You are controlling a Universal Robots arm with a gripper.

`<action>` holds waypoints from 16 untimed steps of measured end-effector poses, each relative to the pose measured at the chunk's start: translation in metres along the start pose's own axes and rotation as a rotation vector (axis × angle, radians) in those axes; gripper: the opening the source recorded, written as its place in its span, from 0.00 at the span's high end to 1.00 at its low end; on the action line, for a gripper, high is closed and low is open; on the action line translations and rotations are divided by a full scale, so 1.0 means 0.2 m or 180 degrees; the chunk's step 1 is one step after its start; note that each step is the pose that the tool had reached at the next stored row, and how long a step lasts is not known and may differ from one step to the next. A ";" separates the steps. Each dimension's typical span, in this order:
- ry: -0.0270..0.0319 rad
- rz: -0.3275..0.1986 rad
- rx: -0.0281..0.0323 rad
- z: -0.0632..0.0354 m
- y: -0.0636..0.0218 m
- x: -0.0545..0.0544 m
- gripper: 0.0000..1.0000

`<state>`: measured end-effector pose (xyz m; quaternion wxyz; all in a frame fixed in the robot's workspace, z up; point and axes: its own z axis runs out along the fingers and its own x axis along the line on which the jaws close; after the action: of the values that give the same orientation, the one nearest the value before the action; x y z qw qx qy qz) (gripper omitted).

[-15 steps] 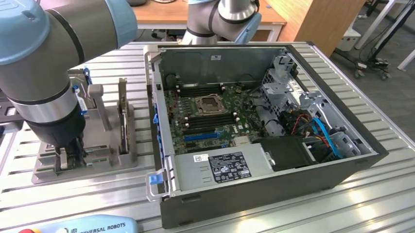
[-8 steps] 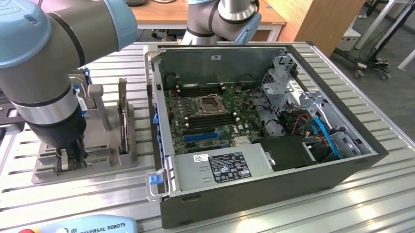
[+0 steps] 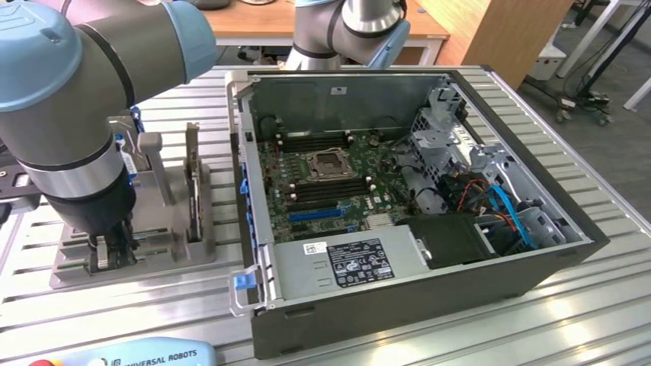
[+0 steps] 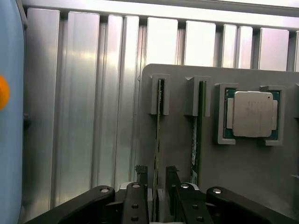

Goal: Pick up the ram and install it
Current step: 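Pick up the ram and move it above insertion slot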

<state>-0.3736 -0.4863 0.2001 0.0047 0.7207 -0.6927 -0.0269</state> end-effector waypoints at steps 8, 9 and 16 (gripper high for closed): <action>-0.0001 0.0000 0.0001 0.001 -0.011 0.00 0.70; -0.0001 0.0000 0.0001 0.001 -0.013 0.00 0.70; 0.0000 0.0000 0.0001 0.000 -0.018 0.00 0.70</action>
<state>-0.3700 -0.4863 0.2000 0.0046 0.7207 -0.6927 -0.0268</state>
